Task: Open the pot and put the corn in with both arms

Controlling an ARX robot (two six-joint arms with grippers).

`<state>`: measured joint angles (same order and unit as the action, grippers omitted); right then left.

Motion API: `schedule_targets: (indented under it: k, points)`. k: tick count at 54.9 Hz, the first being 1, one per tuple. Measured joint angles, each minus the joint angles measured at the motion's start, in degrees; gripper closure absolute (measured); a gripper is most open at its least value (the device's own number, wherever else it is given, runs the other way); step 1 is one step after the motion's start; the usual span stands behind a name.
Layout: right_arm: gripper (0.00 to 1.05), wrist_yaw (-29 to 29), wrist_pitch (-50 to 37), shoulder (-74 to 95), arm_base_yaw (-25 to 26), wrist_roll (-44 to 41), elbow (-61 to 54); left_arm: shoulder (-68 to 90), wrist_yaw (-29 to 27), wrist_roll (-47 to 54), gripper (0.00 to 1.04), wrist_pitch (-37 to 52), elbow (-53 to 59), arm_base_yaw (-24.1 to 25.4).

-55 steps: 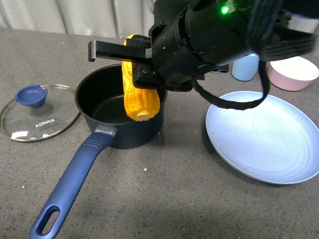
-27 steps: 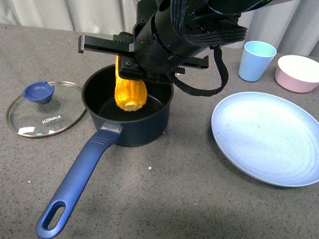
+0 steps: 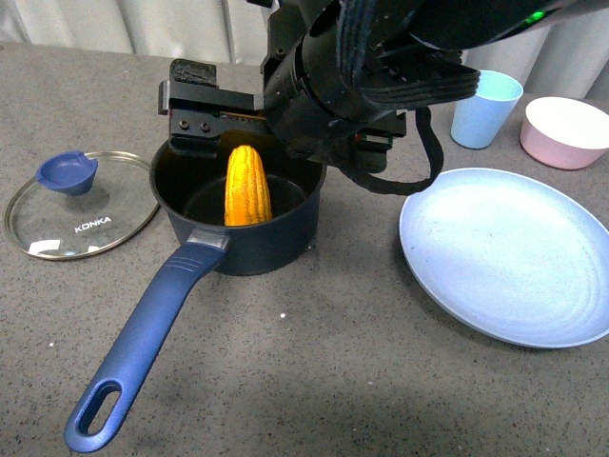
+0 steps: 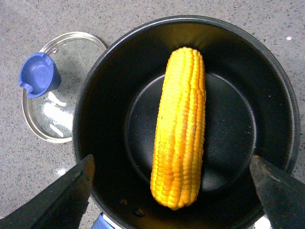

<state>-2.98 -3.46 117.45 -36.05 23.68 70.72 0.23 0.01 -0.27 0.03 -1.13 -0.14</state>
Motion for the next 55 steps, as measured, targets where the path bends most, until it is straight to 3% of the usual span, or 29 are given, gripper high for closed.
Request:
schedule_targets:
  k: [16, 30, 55]
  points:
    - [0.09, 4.7, -9.8, -14.7, 2.4, -3.5, -15.6, 0.0, 0.0, 0.0, 0.07, 0.0, 0.0, 0.0]
    - [0.09, 9.4, -15.0, -33.3, 7.6, -7.3, -35.1, 0.0, 0.0, 0.0, 0.07, 0.0, 0.0, 0.0]
    - [0.09, 9.8, -3.5, -67.1, 21.7, -13.9, -53.2, 0.0, 0.0, 0.0, 0.07, 0.0, 0.0, 0.0]
